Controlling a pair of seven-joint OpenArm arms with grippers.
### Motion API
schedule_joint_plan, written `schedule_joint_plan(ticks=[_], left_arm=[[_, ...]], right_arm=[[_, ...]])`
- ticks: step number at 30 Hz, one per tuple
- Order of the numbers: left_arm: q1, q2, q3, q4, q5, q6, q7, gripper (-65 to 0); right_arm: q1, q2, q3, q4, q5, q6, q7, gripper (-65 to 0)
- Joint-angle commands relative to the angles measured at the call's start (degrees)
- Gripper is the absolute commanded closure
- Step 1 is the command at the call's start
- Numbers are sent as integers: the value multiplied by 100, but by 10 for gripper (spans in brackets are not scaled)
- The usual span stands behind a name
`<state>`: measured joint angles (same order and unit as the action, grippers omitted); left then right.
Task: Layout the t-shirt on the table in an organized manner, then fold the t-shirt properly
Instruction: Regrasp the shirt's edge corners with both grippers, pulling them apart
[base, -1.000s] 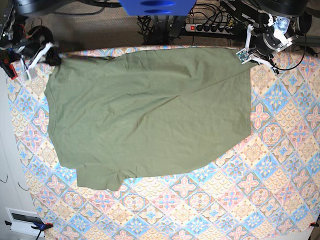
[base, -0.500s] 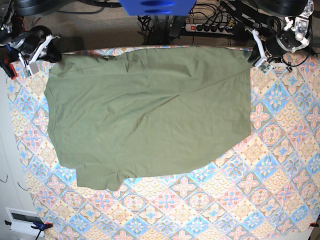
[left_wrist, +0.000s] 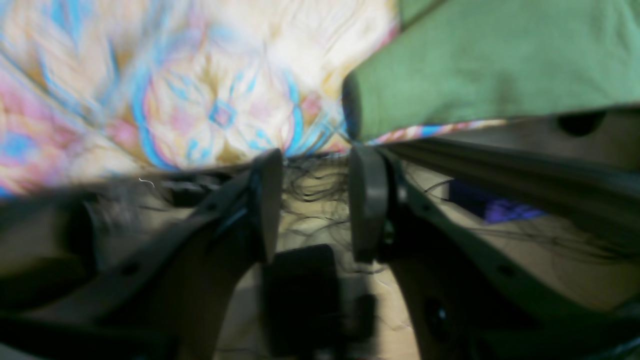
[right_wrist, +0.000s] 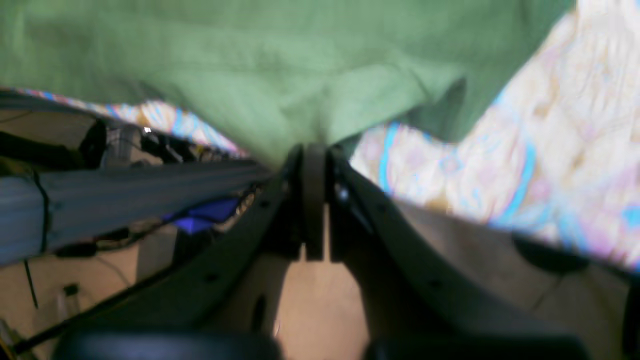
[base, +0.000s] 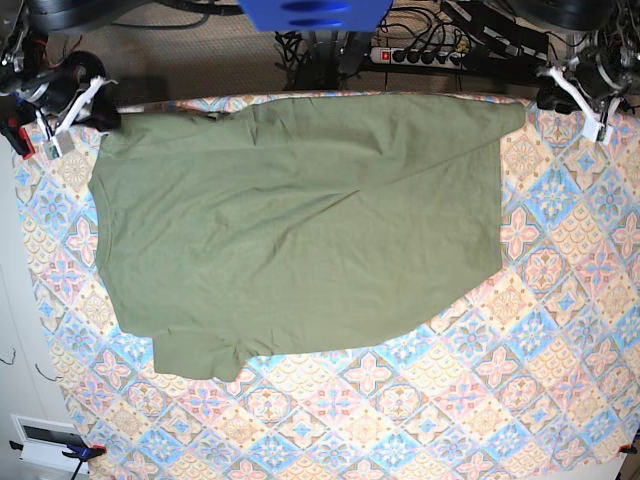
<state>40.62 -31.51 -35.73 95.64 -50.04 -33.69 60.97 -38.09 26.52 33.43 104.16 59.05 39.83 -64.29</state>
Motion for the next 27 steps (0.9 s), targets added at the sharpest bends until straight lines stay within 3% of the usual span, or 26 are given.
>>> schedule_joint_plan(ticks=[1, 5, 12, 20, 27], left_arm=[[-102, -71, -159, -144, -213, -46, 9, -226], [-304, 34, -274, -407, -240, -55, 79, -229], [-330, 69, 140, -390, -240, -46, 105, -308], [-321, 78, 289, -390, -266, -64, 114, -310], [-348, 78, 816, -390, -275, -64, 79, -309]], right_arm=[[-11, 86, 55, 76, 104, 17, 69, -17], [-11, 77, 55, 76, 104, 17, 69, -17], [-11, 69, 46, 76, 104, 17, 69, -17], [-11, 69, 46, 76, 104, 17, 69, -17], [-11, 69, 46, 76, 104, 17, 69, -17]])
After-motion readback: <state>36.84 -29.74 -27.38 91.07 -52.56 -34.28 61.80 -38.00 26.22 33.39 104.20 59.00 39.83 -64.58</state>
